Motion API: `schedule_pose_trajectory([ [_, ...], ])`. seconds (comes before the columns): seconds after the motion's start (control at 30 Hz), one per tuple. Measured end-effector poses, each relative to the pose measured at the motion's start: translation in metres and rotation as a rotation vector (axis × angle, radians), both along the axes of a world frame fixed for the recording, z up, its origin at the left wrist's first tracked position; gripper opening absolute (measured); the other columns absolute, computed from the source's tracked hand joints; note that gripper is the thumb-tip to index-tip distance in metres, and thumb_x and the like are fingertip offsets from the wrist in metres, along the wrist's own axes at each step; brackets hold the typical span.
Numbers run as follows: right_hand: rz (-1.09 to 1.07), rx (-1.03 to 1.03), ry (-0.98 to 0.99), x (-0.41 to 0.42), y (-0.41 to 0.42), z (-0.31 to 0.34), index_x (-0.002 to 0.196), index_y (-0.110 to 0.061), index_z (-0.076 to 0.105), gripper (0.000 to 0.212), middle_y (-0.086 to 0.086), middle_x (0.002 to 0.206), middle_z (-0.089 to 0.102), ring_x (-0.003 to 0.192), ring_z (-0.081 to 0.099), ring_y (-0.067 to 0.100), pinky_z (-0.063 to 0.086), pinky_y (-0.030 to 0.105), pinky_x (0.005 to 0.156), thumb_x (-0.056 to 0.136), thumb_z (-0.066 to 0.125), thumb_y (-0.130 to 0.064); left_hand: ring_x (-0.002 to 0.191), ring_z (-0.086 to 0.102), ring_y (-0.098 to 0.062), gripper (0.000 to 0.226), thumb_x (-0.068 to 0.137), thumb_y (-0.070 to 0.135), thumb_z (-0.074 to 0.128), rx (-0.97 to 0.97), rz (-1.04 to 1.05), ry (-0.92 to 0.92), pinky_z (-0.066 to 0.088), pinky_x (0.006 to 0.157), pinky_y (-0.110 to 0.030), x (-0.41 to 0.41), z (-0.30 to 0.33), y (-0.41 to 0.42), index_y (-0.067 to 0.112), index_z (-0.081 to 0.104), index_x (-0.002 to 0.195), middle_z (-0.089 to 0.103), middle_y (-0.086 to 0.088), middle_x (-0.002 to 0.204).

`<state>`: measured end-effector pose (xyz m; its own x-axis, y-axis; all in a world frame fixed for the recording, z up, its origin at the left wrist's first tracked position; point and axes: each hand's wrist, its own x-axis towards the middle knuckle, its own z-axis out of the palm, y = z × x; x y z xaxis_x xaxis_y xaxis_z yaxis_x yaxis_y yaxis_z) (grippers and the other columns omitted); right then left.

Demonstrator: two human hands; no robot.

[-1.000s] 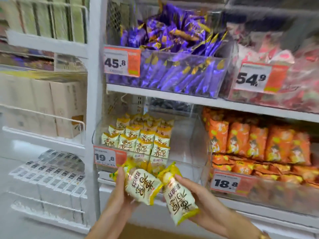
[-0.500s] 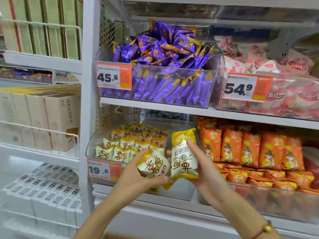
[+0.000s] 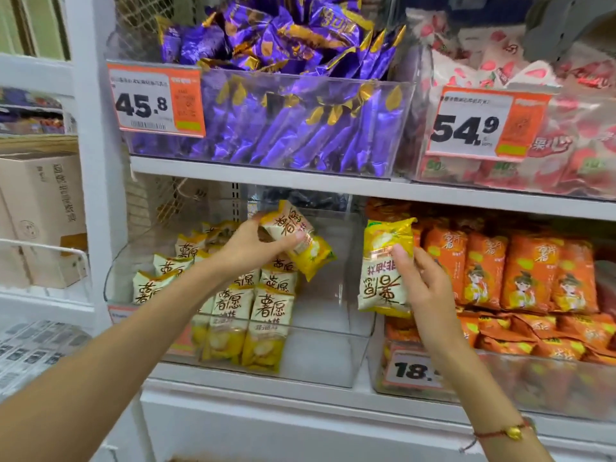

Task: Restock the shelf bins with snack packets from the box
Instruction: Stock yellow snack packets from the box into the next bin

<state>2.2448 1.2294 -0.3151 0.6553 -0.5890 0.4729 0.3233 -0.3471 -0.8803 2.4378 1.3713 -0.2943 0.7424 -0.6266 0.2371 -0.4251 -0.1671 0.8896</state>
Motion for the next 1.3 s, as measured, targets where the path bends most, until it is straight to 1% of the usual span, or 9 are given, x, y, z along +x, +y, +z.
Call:
schedule_pose_trajectory([
  [0.13,0.062,0.137,0.056,0.002,-0.009,0.008,0.091,-0.012,0.064,0.021,-0.005,0.069,0.07,0.063,0.066,0.002,0.048,0.012,0.052,0.091,0.051,-0.029,0.08,0.056,0.002,0.068,0.073,0.021,0.083,0.048,0.0,-0.074,0.043,0.056,-0.002,0.029,-0.006,-0.046,0.019,0.046,0.13,0.06,0.007,0.102],
  [0.27,0.085,0.112,0.108,0.001,-0.013,0.012,0.093,-0.009,0.065,0.033,-0.004,0.068,0.07,0.06,0.065,0.001,0.046,0.01,0.05,0.081,0.053,-0.037,0.115,0.053,-0.018,0.083,0.07,0.038,0.084,0.324,-0.05,-0.338,0.044,0.093,-0.025,0.055,-0.013,-0.085,0.021,0.043,0.14,0.051,-0.001,0.137],
  [0.53,0.093,0.14,0.165,-0.001,-0.018,0.015,0.096,-0.01,0.068,0.042,0.007,0.086,0.075,0.072,0.071,0.011,0.05,0.013,0.055,0.077,0.053,-0.044,0.133,0.042,-0.026,0.073,0.067,0.042,0.084,0.603,0.09,-0.569,0.038,0.107,-0.04,0.077,-0.023,-0.113,0.029,0.052,0.132,0.052,-0.001,0.14],
  [0.77,0.07,0.167,0.208,-0.002,-0.015,0.018,0.094,-0.004,0.066,0.043,0.004,0.079,0.072,0.068,0.067,0.009,0.048,0.012,0.056,0.081,0.054,-0.043,0.144,0.022,-0.029,0.078,0.08,0.049,0.071,0.825,0.223,-0.808,0.024,0.114,-0.045,0.067,-0.023,-0.119,0.024,0.036,0.145,0.028,-0.005,0.156],
  [0.9,0.092,0.183,0.263,-0.005,-0.014,0.022,0.088,-0.013,0.064,0.029,-0.008,0.063,0.067,0.058,0.063,0.001,0.043,0.008,0.05,0.09,0.051,-0.039,0.141,0.027,-0.029,0.072,0.081,0.047,0.07,0.737,0.258,-0.712,0.032,0.108,-0.042,0.058,-0.016,-0.108,0.022,0.039,0.142,0.034,-0.005,0.153],
  [1.0,0.108,0.196,0.299,-0.007,-0.014,0.025,0.096,-0.017,0.066,0.031,-0.008,0.074,0.072,0.066,0.067,0.003,0.044,0.009,0.052,0.089,0.052,-0.044,0.132,0.041,-0.028,0.048,0.09,0.043,0.06,0.523,0.282,-0.579,0.041,0.101,-0.037,0.036,-0.007,-0.087,0.024,0.052,0.133,0.049,-0.007,0.142],
  [1.13,0.085,0.301,0.173,-0.009,-0.008,0.022,0.113,-0.009,0.061,0.053,0.007,0.107,0.071,0.092,0.07,0.013,0.053,0.021,0.069,0.074,0.061,-0.044,0.089,0.06,-0.015,0.033,0.099,0.044,0.043,0.054,0.159,-0.103,0.043,0.075,-0.029,-0.03,0.003,-0.04,0.023,0.067,0.105,0.068,0.0,0.104],
  [1.23,0.167,0.494,-0.048,-0.006,0.015,0.015,0.118,-0.007,0.056,0.05,0.007,0.109,0.071,0.101,0.068,0.017,0.057,0.023,0.079,0.075,0.062,-0.031,0.089,0.064,-0.011,0.045,0.089,0.06,0.042,-0.041,-0.047,0.364,0.049,0.07,-0.03,-0.086,0.013,-0.004,0.023,0.066,0.094,0.071,0.002,0.099],
  [1.3,0.197,0.557,-0.184,-0.005,0.035,0.007,0.117,-0.008,0.053,0.044,0.009,0.116,0.068,0.11,0.065,0.021,0.054,0.029,0.091,0.077,0.063,-0.022,0.09,0.069,-0.01,0.047,0.072,0.065,0.053,-0.068,-0.172,0.517,0.052,0.072,-0.029,-0.108,0.008,0.012,0.027,0.066,0.096,0.075,0.005,0.093],
])
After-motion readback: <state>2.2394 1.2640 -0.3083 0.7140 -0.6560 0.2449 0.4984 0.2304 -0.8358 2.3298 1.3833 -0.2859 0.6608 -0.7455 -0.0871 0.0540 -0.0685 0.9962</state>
